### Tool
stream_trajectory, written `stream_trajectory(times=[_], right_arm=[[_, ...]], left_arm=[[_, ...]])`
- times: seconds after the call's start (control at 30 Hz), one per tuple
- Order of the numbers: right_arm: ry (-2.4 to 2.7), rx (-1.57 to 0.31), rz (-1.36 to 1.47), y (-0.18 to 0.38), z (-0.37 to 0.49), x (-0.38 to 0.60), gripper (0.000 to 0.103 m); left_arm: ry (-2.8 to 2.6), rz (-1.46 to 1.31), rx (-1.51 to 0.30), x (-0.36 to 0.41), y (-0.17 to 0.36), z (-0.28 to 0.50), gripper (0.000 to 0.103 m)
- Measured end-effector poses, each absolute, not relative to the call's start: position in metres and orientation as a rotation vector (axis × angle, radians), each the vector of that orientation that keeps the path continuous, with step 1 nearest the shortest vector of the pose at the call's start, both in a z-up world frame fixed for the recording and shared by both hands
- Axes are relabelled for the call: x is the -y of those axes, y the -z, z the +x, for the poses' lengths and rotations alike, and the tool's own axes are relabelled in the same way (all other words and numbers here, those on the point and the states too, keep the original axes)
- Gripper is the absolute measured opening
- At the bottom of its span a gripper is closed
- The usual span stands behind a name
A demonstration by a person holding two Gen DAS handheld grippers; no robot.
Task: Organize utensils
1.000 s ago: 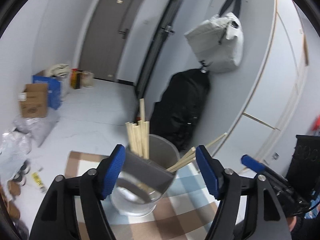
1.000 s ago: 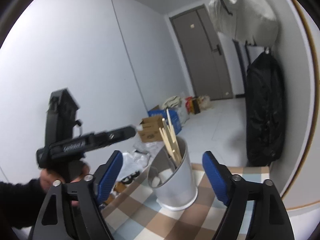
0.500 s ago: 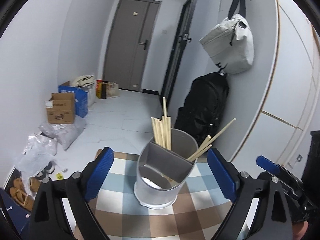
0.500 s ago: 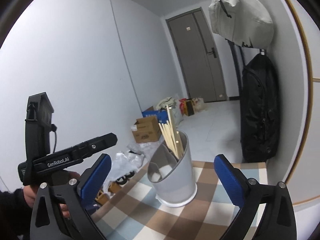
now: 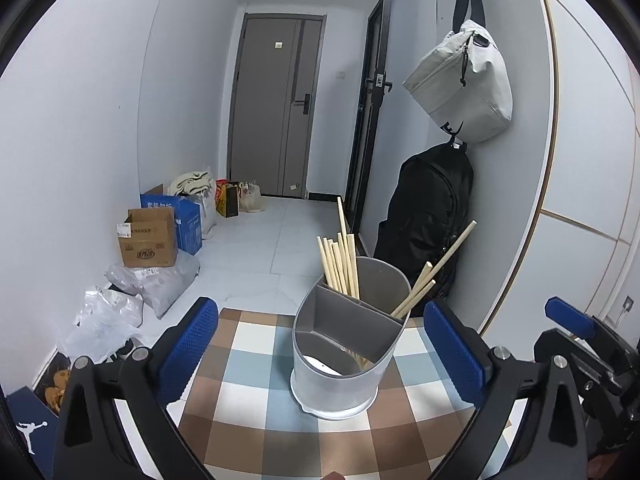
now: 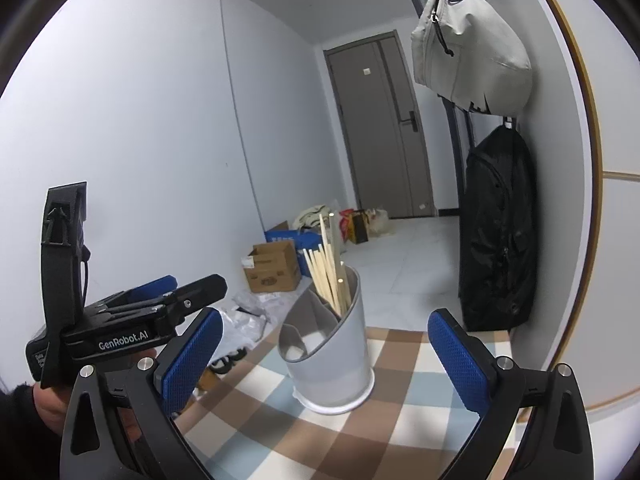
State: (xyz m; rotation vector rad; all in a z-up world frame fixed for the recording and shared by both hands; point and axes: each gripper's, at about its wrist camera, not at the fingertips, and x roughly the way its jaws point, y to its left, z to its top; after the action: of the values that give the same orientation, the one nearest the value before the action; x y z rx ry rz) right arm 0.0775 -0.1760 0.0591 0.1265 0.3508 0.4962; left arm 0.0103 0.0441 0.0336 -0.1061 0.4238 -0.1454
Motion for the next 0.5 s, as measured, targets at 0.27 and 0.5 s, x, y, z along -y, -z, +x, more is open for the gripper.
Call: stream_trajectory(times=[0.27,0.5], right_arm=[[-0.490,-0.347,0.125,-0.0605,0.0761,0.1775,0.103],[-0.482,-0.356,0.133,-0.0603,0.0767,0.1797,0.103]], left_arm=[[0.134,-0.113,-0.417,-0.0455,-0.0358,0.0096,0.100],[0.155,-0.116,-0.422,-0.0442,-0.0357,0.0080,0.100]])
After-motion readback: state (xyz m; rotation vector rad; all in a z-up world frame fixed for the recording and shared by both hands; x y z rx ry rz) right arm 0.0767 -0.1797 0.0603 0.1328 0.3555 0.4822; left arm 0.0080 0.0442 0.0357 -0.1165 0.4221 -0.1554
